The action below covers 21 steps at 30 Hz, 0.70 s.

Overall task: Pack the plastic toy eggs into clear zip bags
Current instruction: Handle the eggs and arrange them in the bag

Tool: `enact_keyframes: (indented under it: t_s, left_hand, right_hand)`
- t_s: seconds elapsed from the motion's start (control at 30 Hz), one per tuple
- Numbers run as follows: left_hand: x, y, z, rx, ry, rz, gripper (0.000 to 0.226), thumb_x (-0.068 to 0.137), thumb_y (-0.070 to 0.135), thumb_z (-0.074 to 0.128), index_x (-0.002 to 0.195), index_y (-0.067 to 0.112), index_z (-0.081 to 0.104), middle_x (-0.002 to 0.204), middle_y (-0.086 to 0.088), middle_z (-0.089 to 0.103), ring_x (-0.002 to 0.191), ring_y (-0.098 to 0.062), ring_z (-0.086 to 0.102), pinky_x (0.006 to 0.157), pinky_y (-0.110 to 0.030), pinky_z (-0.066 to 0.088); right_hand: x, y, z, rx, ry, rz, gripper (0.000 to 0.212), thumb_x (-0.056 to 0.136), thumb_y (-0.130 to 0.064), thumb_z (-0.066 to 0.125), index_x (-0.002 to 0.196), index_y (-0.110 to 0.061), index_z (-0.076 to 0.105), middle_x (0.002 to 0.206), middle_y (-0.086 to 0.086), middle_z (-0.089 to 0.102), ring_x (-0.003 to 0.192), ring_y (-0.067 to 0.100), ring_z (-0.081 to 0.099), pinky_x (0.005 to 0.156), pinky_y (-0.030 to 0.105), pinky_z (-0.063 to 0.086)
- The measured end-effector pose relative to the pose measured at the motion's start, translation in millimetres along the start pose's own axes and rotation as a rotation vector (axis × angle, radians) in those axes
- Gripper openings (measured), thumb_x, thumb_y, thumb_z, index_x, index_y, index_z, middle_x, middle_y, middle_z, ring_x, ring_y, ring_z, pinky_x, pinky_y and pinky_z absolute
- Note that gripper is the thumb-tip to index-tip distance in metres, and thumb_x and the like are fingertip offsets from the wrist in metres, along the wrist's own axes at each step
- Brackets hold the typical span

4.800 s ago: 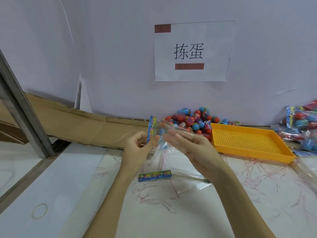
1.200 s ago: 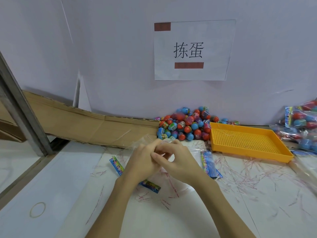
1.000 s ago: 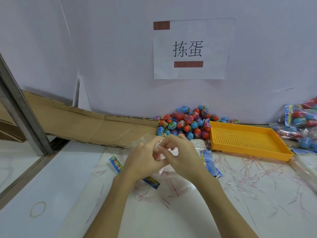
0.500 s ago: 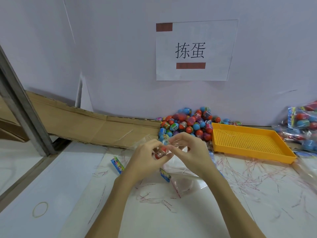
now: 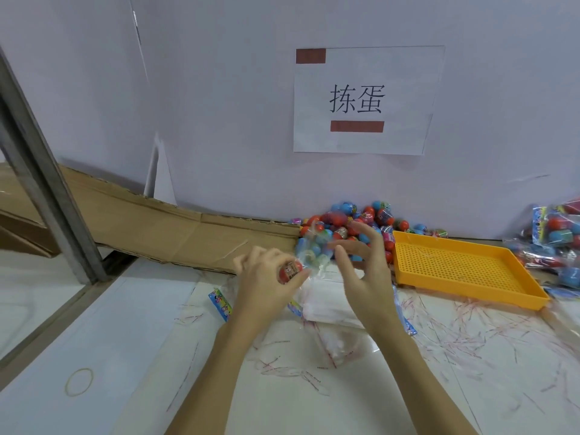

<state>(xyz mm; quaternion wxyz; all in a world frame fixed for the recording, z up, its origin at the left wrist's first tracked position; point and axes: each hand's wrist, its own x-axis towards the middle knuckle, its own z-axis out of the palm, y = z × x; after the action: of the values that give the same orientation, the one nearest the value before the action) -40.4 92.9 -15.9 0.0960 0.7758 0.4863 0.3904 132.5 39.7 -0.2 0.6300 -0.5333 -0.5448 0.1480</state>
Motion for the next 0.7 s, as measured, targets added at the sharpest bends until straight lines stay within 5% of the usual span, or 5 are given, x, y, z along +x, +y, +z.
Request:
enact_keyframes:
  t_s: [0.1, 0.2, 0.37, 0.47, 0.7]
  left_hand:
    - [3.8, -0.4, -1.3, -0.331, 0.026, -0.282, 0.017, 0.088, 0.045, 0.078, 0.097, 0.03, 0.076, 0.086, 0.016, 0.071, 0.091, -0.015, 0.063, 0.092, -0.04, 0.046]
    - [4.3, -3.0, -3.5, -0.633, 0.135, -0.454, 0.013, 0.084, 0.028, 0.085, 0.091, 0.022, 0.076, 0.08, 0.006, 0.073, 0.079, -0.022, 0.07, 0.076, -0.049, 0.062]
    - [3.9, -8.7, -5.5, -0.79, 0.177, -0.514, 0.026, 0.077, 0.032, 0.092, 0.092, 0.025, 0.071, 0.086, 0.015, 0.073, 0.079, -0.004, 0.069, 0.071, -0.035, 0.061]
    - [4.7, -9.0, -4.9, -0.759, 0.173, -0.425, 0.024, 0.078, 0.023, 0.09, 0.096, 0.028, 0.076, 0.104, 0.007, 0.071, 0.09, -0.018, 0.069, 0.077, -0.038, 0.061]
    - [6.4, -12.7, -2.5, -0.704, 0.162, -0.399, 0.042, 0.088, 0.019, 0.079, 0.129, 0.026, 0.07, 0.108, 0.011, 0.066, 0.094, 0.001, 0.064, 0.074, -0.011, 0.05]
  right_hand:
    - [1.7, 7.8, -7.5, -0.064, -0.005, 0.079, 0.026, 0.101, -0.01, 0.059, 0.122, -0.025, 0.058, 0.102, -0.015, 0.072, 0.097, -0.002, 0.066, 0.075, 0.012, 0.051]
    - [-0.2, 17.0, -9.0, -0.198, -0.074, 0.089, 0.026, 0.101, -0.002, 0.054, 0.104, -0.021, 0.071, 0.099, -0.015, 0.073, 0.095, 0.002, 0.067, 0.079, 0.022, 0.054]
    - [8.2, 23.4, 15.9, -0.433, -0.213, -0.023, 0.034, 0.097, 0.004, 0.052, 0.11, -0.016, 0.075, 0.115, -0.008, 0.071, 0.109, 0.012, 0.063, 0.089, 0.025, 0.051]
    - [27.1, 23.9, 33.1, -0.553, -0.36, -0.044, 0.04, 0.093, 0.007, 0.052, 0.118, -0.015, 0.073, 0.127, -0.003, 0.069, 0.121, 0.017, 0.057, 0.102, 0.031, 0.046]
    - [68.3, 21.5, 58.2, -0.979, -0.552, -0.06, 0.027, 0.092, -0.006, 0.053, 0.107, -0.013, 0.075, 0.104, 0.009, 0.069, 0.101, 0.034, 0.059, 0.091, 0.043, 0.048]
